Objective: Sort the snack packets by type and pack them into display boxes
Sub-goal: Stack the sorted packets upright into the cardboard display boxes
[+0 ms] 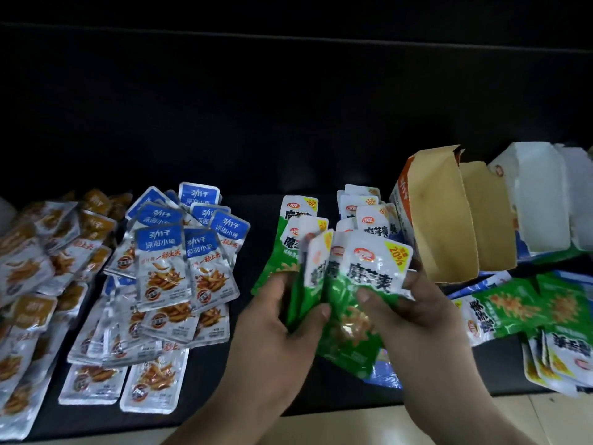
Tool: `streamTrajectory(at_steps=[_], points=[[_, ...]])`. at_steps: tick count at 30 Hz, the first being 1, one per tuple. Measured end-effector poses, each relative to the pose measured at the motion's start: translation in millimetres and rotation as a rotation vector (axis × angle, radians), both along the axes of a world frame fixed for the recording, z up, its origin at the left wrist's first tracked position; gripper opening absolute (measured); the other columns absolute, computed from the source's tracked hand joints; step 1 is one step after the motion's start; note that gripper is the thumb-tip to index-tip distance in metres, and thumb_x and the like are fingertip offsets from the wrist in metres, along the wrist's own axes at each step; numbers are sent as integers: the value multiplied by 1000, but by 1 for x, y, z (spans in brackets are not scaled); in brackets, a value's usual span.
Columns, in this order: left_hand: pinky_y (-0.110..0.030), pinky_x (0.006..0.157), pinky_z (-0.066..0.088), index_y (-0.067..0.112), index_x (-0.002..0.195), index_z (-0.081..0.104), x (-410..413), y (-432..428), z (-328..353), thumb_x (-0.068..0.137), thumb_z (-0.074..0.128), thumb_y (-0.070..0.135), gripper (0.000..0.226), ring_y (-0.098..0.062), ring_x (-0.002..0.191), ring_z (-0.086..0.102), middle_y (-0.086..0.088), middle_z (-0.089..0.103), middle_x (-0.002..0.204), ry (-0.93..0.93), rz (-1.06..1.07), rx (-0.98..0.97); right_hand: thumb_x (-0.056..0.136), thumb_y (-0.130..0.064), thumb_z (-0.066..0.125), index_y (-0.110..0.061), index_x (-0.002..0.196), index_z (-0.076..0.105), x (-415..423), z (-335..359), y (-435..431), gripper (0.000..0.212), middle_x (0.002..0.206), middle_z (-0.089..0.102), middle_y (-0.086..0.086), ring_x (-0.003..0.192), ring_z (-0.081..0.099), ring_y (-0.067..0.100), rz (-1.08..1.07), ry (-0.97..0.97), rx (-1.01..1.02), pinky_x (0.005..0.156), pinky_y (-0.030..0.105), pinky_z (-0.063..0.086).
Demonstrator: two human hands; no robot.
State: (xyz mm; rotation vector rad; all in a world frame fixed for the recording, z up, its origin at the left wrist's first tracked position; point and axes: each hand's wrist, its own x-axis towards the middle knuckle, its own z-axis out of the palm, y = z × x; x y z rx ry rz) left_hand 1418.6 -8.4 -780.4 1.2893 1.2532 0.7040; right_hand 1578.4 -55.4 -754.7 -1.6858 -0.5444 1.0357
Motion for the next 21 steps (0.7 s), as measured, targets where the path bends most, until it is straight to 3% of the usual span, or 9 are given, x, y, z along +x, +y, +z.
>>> streamTrajectory(at_steps=[2,5,7,9,13,18,21], points=[[-40,90,60,34,120,67,4,-3,1,98,70,19,27,-7,104,73,13,77,109,-43,-32,-19,91,-5,74,-17,103,73,-9,-5,2,17,87,80,5,79,77,16,22,92,-1,66,29,61],[-25,83,59,31,123,66,1,-3,3,101,63,21,24,-5,102,73,13,77,109,-131,-39,-45,91,-14,73,-22,113,74,-6,-11,3,24,108,79,5,106,74,28,46,250,-19,97,52,57],[-23,82,60,31,123,67,0,-1,7,101,62,19,25,-6,102,74,11,78,109,-189,-46,-98,95,-12,68,-26,117,73,-1,-8,3,27,112,78,1,107,74,24,92,260,-6,92,49,58],[-31,88,62,28,124,69,0,1,7,101,61,14,28,-11,105,75,7,79,111,-233,-20,-155,97,-10,66,-26,117,71,1,-5,4,27,109,79,0,101,75,21,136,202,24,80,41,63],[-49,93,58,25,116,75,1,5,8,100,61,9,27,-23,107,75,-2,78,114,-336,38,-257,94,-17,70,-24,115,73,4,-10,6,22,110,78,6,104,74,30,132,142,22,93,59,58],[-34,80,63,19,118,73,0,5,6,91,71,3,31,-23,103,76,-4,79,110,-342,69,-271,91,-10,72,-19,111,77,7,-11,3,22,105,78,13,102,75,35,149,235,-12,96,62,56],[-37,83,59,25,110,77,-1,4,8,93,70,8,25,-18,102,76,0,80,107,-302,65,-296,88,-7,74,-19,112,78,7,-13,-1,26,110,78,11,105,73,35,143,220,-16,99,65,53]])
